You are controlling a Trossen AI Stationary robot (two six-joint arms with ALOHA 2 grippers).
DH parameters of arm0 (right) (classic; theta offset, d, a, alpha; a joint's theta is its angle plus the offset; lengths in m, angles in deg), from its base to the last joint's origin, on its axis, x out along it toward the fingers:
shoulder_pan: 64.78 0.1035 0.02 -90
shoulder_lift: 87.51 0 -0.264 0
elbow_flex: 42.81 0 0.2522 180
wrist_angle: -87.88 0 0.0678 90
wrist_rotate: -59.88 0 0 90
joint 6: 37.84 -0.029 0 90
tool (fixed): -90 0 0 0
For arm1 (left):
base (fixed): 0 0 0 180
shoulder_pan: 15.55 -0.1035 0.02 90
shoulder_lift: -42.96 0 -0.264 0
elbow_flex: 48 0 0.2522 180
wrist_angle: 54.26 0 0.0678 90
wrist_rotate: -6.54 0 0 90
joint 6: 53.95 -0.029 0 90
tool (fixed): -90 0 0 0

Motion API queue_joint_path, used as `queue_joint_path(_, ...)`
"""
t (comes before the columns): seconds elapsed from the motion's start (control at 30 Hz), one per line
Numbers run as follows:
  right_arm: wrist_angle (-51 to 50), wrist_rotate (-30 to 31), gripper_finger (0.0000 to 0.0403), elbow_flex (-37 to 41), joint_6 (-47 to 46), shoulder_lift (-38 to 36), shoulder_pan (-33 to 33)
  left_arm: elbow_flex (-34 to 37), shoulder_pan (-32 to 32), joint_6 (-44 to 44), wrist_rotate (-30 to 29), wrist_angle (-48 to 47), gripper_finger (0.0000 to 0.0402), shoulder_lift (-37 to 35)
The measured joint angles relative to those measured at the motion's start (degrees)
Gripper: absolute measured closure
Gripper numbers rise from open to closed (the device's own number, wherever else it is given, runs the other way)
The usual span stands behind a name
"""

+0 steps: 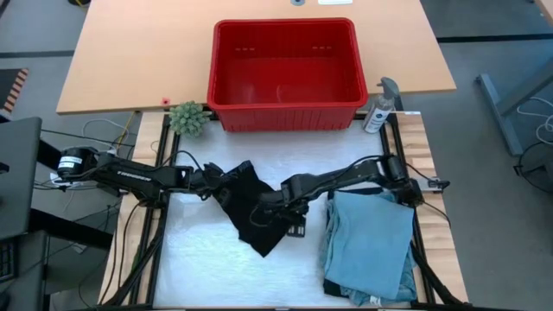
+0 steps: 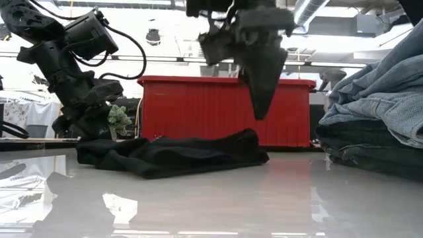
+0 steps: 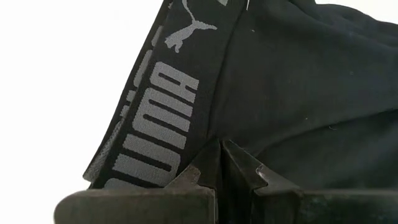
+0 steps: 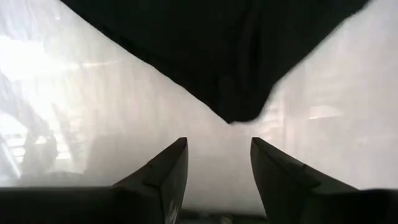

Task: Fold Laundry from Bin
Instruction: Fold the black boxer

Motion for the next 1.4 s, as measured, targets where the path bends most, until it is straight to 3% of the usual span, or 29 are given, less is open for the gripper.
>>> queue_joint_path(0.1, 2.3, 1.2, 0.0195, 0.0, 0.3, -2.8, -1.6, 0.0, 0.0, 0.0, -0.6, 0.1, 0.0401, 0.0)
queue_joint_path(0.3, 19.6, 4.8, 0.0196, -0.2, 0.2, -7.1, -8.0, 0.0, 0.0, -1.6, -0.7, 0.5, 0.0401, 0.0)
queue_joint_path(0.53, 30.4, 2.9, 0.0203, 0.0, 1.4, -0.5, -14.8, 0.0, 0.0, -2.0, -0.6, 0.5, 0.0401, 0.0)
queue_joint_path(0.77, 41.9, 1.4, 0.0204, 0.0, 1.0, 5.7, -17.3, 0.0, 0.0, -2.0, -0.8, 0.5, 0.0401, 0.0)
queue_joint_path(1.13, 45.6, 1.3, 0.0206, 0.0, 0.7, 10.8, -17.3, 0.0, 0.0, -1.9, -2.1, 1.8, 0.0401, 0.0)
queue_joint_path(1.27, 45.8, 1.4, 0.0247, 0.0, 0.6, 10.7, -17.3, 0.0, 0.0, -1.9, -3.3, 1.8, 0.0401, 0.0)
queue_joint_path(1.4, 45.5, 1.5, 0.0349, 0.0, 0.5, 10.5, -17.7, 0.0, 0.0, -1.9, -3.4, 1.8, 0.0401, 0.0)
